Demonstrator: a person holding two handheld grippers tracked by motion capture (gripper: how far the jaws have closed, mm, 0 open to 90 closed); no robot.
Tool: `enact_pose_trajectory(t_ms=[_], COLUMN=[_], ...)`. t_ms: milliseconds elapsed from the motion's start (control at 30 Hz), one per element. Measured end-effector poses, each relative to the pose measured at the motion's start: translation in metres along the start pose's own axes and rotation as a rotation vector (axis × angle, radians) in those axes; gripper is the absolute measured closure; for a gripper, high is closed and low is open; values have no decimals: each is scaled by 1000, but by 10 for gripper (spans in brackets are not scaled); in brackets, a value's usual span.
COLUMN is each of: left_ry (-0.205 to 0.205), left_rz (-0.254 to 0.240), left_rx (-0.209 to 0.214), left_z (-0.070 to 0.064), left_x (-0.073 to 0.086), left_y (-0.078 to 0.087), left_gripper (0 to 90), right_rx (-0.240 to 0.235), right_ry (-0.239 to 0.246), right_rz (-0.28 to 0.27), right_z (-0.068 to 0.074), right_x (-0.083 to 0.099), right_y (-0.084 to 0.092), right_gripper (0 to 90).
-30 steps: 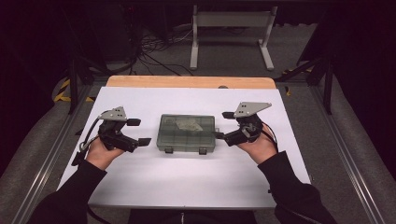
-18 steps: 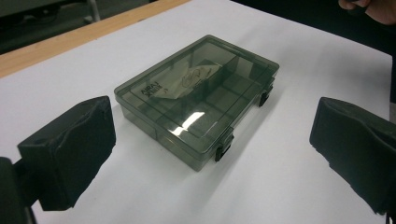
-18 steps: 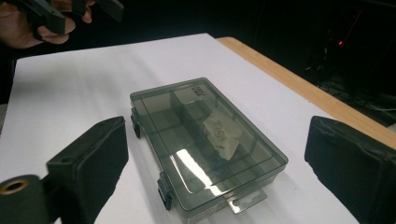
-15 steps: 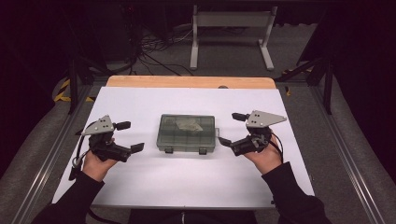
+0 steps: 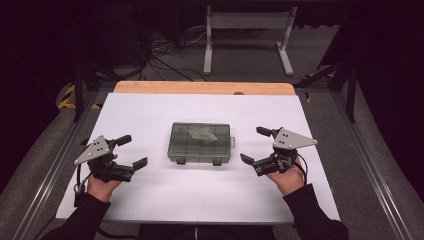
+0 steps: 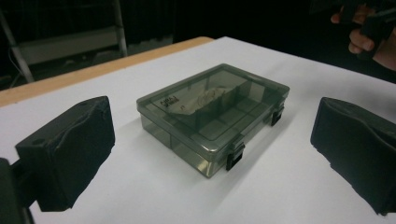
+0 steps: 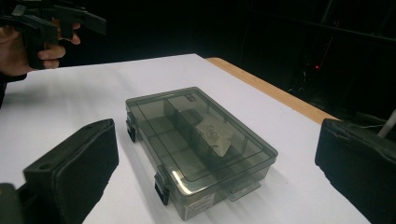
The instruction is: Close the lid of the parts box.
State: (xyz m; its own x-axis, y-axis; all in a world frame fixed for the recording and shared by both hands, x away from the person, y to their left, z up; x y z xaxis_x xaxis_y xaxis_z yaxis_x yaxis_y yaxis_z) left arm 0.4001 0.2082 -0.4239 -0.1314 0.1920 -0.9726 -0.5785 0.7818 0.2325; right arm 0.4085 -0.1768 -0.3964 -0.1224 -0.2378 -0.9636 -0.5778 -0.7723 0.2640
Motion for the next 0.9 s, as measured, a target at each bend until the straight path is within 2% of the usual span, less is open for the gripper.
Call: enact_pose_trajectory(t_ms=[133, 167, 433, 500, 600, 833, 900], left_ry=[-1, -15, -48, -40, -50, -8, -1], left_rz=[-16, -20, -12, -13, -5, -28, -31], left_rx=[-19, -29, -49, -48, -54, -54, -67], left_z=[2, 2, 0, -1, 0, 1, 3], left_x=[8, 11, 24, 27, 32, 41, 44], left_y=[4, 5, 8, 8, 9, 13, 15], left_gripper=[4, 4, 4, 4, 4, 4, 4], right_rx=[4, 5, 29, 33, 43, 68, 72], right_ry=[-7, -8, -18, -24, -26, -26, -34], right_rz=[-4, -5, -35, -40, -44, -48, -48], right_z=[1, 1, 1, 0, 0, -2, -2], right_x=[7, 9, 22, 25, 30, 43, 48], right_y=[2, 3, 8, 9, 11, 12, 12], right_gripper=[1, 1, 0, 1, 1, 1, 0])
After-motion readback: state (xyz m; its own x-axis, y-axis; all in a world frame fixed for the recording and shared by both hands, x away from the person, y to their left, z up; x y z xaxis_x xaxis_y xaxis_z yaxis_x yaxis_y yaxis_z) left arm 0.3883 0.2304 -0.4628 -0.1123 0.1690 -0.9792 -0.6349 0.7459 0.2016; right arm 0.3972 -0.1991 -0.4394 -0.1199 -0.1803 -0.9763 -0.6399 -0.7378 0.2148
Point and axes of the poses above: each handheld gripper's, and its own axes: y roughly backward along the jaws, x roughly out of its underside, z roughly to its left, the point moved 7 cm from there along -y, roughly forward along the jaws, and after that the axes turned 4 degrees about -y, right-handed, at the moved point
